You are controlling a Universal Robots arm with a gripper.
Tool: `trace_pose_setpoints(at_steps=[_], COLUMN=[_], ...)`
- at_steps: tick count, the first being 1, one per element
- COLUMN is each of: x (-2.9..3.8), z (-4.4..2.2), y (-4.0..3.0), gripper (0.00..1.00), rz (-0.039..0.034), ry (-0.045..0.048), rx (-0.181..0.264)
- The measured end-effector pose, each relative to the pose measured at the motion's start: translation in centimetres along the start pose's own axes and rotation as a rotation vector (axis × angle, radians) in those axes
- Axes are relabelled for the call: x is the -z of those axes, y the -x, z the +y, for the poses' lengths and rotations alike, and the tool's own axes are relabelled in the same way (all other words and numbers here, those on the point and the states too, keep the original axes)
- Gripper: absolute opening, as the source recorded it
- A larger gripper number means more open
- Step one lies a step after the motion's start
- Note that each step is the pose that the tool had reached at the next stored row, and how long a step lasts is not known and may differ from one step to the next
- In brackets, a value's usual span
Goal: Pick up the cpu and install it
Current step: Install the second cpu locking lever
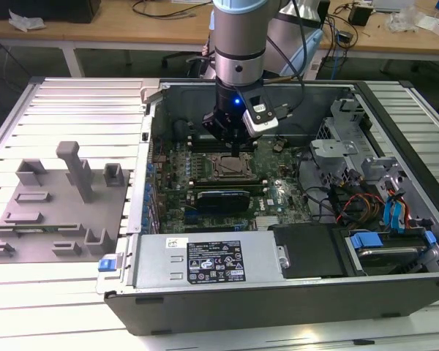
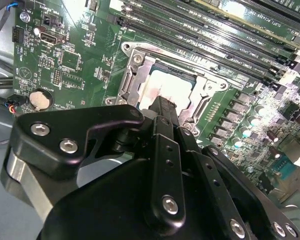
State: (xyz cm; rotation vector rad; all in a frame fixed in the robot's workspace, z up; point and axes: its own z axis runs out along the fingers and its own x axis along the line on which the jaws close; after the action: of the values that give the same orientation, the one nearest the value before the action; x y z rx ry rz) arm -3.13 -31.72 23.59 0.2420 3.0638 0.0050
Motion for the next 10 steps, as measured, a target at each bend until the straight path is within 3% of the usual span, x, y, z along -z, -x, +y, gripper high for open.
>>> trace_pose_setpoints(at_steps=[10], x=[0.17], z=[-0.04], y=[0.02], gripper=[0.11], rz=[0.0000], ry=[-0.0001], rx=[0.000])
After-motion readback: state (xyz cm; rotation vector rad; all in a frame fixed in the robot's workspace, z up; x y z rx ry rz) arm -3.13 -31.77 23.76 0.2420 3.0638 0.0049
